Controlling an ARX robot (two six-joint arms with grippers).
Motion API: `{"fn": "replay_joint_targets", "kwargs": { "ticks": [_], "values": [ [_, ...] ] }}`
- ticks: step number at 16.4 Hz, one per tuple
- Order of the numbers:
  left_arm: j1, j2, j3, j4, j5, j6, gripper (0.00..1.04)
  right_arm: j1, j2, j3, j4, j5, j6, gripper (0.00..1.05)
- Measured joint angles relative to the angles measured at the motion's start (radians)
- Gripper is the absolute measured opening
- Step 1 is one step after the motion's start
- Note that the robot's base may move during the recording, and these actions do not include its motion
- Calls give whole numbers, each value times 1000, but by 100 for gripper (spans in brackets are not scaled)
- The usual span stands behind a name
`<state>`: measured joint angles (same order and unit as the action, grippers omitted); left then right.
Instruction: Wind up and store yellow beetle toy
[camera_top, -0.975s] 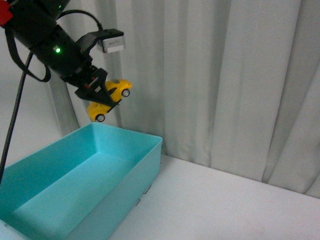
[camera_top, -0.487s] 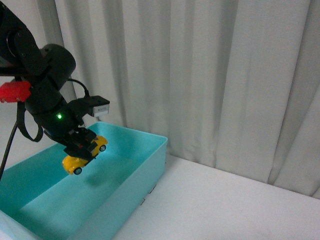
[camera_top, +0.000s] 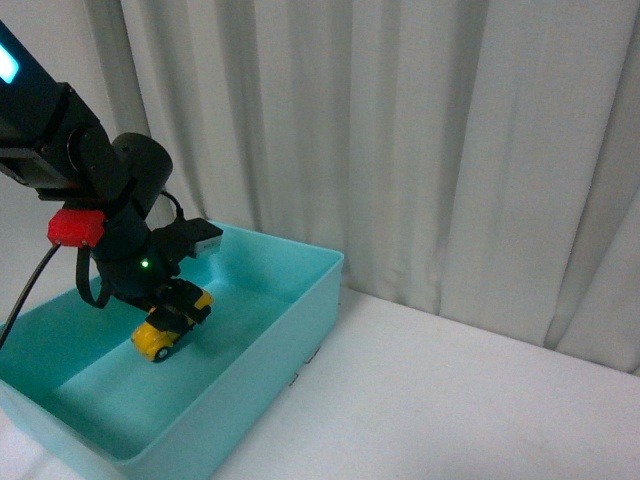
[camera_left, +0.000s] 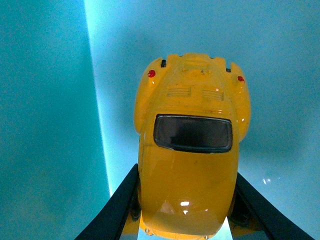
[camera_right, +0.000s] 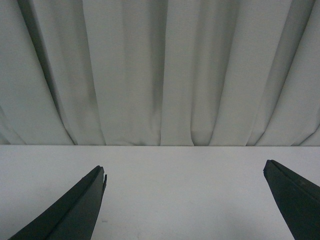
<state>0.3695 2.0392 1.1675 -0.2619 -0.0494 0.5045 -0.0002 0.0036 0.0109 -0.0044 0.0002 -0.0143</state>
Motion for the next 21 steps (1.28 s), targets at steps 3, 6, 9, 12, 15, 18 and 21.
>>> {"fn": "replay_joint_targets", "kwargs": {
  "ticks": [3,6,9,12,15,18,21],
  "values": [
    [-30,17,-4,5,13,0,41,0,0,0,0,0,0,98],
    [-50,18,-13,-33,61,-5,57,0,0,0,0,0,0,98],
    [-53,16,-25,-43,92,-12,91,0,0,0,0,0,0,98],
    [-17,-71,-31,-23,157,-42,98,0,0,0,0,0,0,98],
    [21,-278,-39,17,217,-53,98,0,0,0,0,0,0,98],
    [47,-457,-84,65,264,-69,97,0,0,0,0,0,0,98],
    [-22,-582,-536,896,393,-385,64,0,0,0,0,-1,0,98]
  ]
}}
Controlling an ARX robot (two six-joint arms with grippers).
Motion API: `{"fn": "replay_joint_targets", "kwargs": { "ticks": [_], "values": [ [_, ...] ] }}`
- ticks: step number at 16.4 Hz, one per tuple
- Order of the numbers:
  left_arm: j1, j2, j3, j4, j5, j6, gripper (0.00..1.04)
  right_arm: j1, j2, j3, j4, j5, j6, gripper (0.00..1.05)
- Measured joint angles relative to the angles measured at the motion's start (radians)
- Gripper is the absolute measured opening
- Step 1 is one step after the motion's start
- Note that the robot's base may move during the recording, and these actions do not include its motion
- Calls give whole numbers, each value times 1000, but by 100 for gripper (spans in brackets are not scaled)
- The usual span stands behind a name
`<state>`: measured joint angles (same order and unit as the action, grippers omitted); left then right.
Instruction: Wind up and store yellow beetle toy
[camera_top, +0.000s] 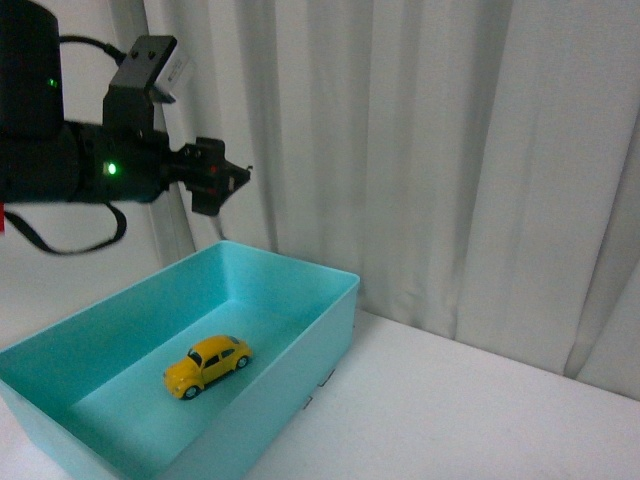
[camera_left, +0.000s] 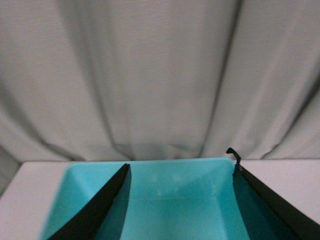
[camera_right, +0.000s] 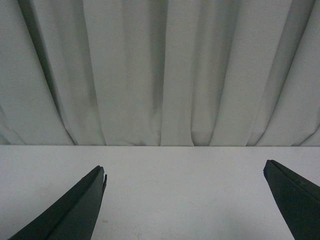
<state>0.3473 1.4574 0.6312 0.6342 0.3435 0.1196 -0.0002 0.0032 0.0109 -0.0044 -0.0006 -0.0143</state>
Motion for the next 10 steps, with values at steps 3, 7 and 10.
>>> {"fn": "replay_joint_targets", "kwargs": {
  "ticks": [3,7,10],
  "values": [
    [-91,-176,-220,270,-82,-95,27,0,0,0,0,1,0,98],
    [-183,-342,-411,242,-172,-114,2,0,0,0,0,1,0,98],
    [-227,-472,-486,193,-222,-114,2,0,0,0,0,1,0,98]
  ]
}}
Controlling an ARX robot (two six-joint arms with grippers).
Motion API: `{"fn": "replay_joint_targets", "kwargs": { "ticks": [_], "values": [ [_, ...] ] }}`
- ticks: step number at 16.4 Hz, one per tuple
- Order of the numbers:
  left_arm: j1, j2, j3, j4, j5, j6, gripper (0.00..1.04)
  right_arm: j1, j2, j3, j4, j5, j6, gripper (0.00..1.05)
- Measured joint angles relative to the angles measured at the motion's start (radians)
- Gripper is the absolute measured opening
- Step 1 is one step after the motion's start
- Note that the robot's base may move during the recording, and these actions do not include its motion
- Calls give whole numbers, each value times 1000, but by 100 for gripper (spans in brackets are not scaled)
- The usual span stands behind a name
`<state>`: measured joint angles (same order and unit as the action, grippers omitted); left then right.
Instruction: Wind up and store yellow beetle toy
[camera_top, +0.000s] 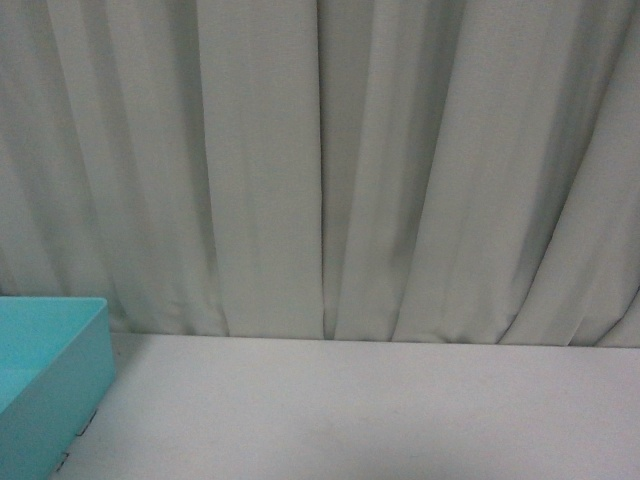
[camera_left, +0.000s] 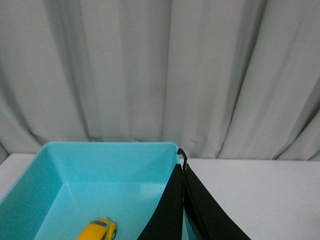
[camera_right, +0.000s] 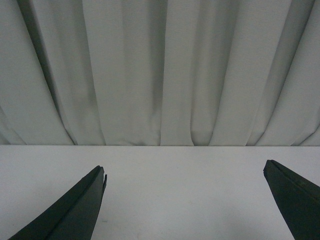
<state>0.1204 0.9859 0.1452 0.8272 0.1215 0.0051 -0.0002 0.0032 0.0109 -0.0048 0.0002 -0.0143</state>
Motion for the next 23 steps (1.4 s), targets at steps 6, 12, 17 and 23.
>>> {"fn": "replay_joint_targets", "kwargs": {
  "ticks": [6,12,17,23],
  "values": [
    [-124,-208,-127,-101,-118,-1,2,0,0,0,1,0,0,98],
    [-119,-496,-134,-346,-122,-1,2,0,0,0,0,0,0,98],
    [-119,-660,-134,-499,-122,-1,2,0,0,0,0,0,0,98],
    [-119,-790,-134,-631,-122,-1,2,0,0,0,0,0,0,98]
  ]
}}
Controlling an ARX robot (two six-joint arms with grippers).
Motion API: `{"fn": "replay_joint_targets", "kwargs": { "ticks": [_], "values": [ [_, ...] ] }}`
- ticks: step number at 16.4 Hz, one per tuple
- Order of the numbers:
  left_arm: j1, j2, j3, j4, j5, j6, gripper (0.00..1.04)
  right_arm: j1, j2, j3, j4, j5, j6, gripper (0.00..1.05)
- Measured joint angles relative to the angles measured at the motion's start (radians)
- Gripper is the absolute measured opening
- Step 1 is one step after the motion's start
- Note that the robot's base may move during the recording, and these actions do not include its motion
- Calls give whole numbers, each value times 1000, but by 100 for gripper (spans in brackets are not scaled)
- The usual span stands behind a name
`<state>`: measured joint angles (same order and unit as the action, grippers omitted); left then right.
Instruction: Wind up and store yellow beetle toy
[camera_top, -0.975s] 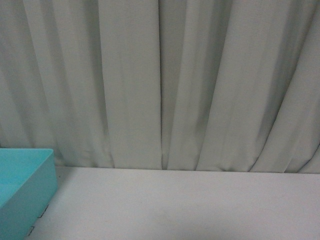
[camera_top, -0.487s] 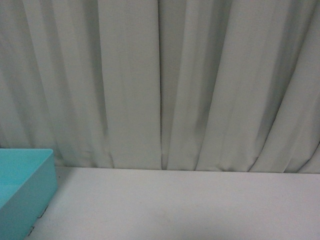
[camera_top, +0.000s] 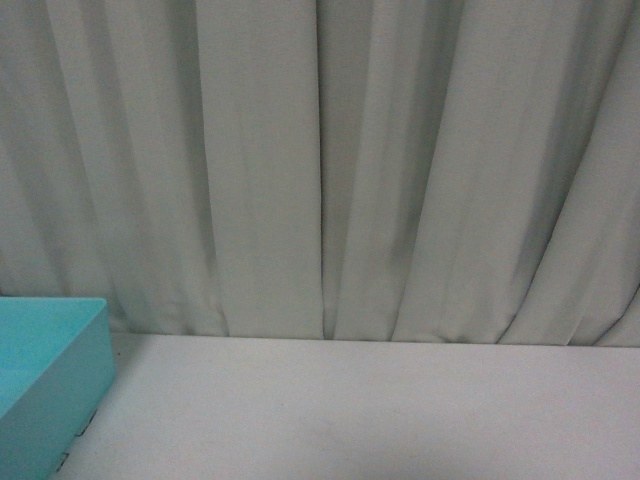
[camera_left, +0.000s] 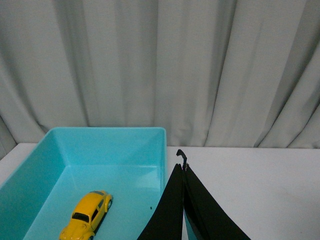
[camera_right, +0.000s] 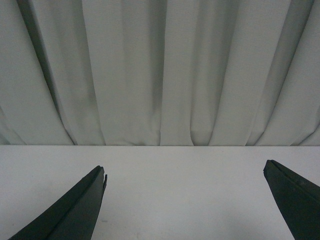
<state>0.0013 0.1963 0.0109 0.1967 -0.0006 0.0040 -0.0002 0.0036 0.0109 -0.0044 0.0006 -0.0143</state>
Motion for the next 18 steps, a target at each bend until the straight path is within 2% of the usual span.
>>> {"fn": "replay_joint_targets", "kwargs": {
  "ticks": [2,3,7,8,14,15,18],
  "values": [
    [0,-32,0,-37,0,0,2,0,0,0,0,0,0,98],
    [0,-137,0,-193,3,0,2,0,0,0,0,1,0,98],
    [0,-190,0,-199,0,0,2,0,0,0,0,0,0,98],
    [0,-190,0,-201,0,-1,5,0,0,0,0,0,0,98],
    [0,-190,0,-201,0,-1,79,0,0,0,0,0,0,98],
    [0,-190,0,-201,0,-1,99,0,0,0,0,0,0,98],
    [-1,-190,0,-201,0,-1,98,0,0,0,-1,0,0,98]
  ]
}}
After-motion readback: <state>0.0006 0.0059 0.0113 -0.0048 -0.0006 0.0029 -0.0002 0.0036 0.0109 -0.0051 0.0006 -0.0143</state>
